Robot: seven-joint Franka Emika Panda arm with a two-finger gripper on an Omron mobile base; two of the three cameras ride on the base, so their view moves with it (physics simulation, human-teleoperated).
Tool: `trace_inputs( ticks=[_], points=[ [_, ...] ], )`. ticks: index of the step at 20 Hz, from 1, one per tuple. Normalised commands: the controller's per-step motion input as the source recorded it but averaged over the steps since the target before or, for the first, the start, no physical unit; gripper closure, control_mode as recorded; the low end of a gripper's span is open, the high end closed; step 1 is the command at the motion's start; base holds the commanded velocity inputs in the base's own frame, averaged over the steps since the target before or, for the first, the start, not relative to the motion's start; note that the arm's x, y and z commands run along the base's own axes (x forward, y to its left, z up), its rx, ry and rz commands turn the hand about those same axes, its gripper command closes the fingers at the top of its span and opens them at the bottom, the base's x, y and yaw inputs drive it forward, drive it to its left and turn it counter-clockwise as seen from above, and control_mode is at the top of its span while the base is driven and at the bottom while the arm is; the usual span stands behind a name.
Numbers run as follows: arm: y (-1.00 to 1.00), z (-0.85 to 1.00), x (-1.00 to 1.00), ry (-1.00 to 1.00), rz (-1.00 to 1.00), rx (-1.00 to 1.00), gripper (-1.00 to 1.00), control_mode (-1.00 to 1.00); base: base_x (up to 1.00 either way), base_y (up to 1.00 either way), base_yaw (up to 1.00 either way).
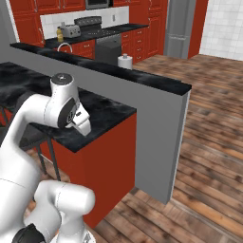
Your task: Move the drinks to the dining counter.
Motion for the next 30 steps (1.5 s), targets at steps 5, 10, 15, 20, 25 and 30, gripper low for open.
trace_inputs(
  ticks=[5, 10, 15, 20, 25, 30],
  points=[
    [0.0, -0.02, 0.08, 0.0, 0.17, -0.04, -1.0, -1.0, 0.0, 0.0, 0.0],
    [0.0, 0.0, 0.0, 0.0, 0.01, 0.0, -1.0, -1.0, 0.0, 0.0, 0.0],
    [0.0, 0.0, 0.0, 0.0, 0.0, 0.0, -1.0, -1.0, 0.0, 0.0, 0.0],
    [0.0, 0.0, 0.0, 0.0, 0.0, 0.0, -1.0, -1.0, 0.0, 0.0, 0.0],
    [0.0, 0.0, -0.01, 0.0, 0.0, 0.0, -1.0, -1.0, 0.0, 0.0, 0.0],
    [0.0, 0.0, 0.0, 0.0, 0.0, 0.0, -1.0, -1.0, 0.0, 0.0, 0.0]
  ],
)
